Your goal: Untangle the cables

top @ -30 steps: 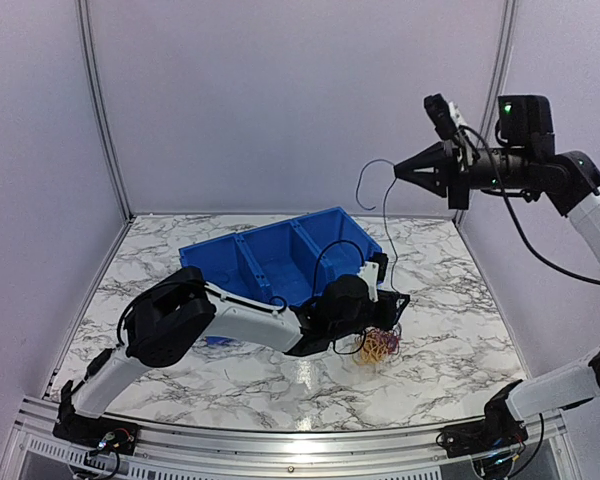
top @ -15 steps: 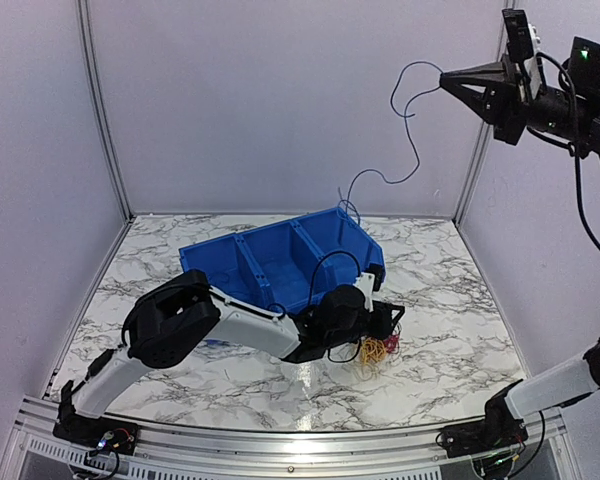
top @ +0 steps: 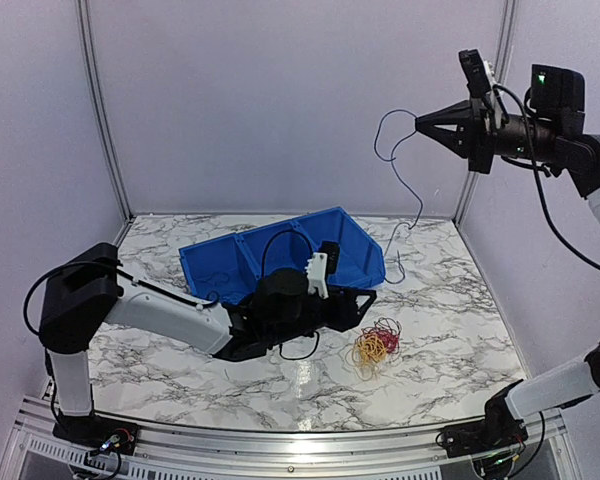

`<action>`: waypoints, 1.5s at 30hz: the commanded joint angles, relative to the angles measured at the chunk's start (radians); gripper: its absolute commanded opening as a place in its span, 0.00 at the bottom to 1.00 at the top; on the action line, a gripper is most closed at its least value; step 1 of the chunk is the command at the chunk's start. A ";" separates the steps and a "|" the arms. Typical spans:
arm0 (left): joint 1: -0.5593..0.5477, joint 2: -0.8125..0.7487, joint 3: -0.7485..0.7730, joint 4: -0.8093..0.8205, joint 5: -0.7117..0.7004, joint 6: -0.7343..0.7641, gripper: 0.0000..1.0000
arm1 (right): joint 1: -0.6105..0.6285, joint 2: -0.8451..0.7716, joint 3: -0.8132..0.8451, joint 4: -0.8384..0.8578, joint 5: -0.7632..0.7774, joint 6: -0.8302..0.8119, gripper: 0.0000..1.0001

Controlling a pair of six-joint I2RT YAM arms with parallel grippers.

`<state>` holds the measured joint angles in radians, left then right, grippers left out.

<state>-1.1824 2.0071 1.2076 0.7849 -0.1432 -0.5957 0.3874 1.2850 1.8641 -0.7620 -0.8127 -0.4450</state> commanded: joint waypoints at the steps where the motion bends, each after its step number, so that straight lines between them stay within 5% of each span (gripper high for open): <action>1: -0.005 -0.117 -0.165 0.017 -0.091 -0.034 0.55 | -0.010 -0.035 -0.057 0.037 -0.003 0.012 0.00; 9: -0.006 -0.309 -0.378 0.017 -0.211 -0.048 0.64 | -0.010 -0.039 -0.171 0.105 -0.004 0.053 0.00; 18: -0.021 -0.266 -0.287 0.014 -0.128 0.001 0.74 | -0.010 -0.030 -0.277 0.183 -0.041 0.122 0.00; 26: -0.020 -0.094 -0.119 0.010 -0.012 -0.052 0.73 | -0.010 -0.037 -0.296 0.191 -0.039 0.127 0.00; 40: 0.062 0.034 -0.017 -0.015 -0.177 -0.240 0.64 | -0.010 -0.025 -0.302 0.209 -0.060 0.150 0.00; 45: 0.062 0.044 -0.013 -0.001 -0.173 -0.249 0.53 | -0.010 -0.044 -0.330 0.212 -0.058 0.146 0.00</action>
<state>-1.1118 2.0327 1.1645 0.7780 -0.3031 -0.8238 0.3874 1.2583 1.5505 -0.5686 -0.8562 -0.3130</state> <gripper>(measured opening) 0.564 0.013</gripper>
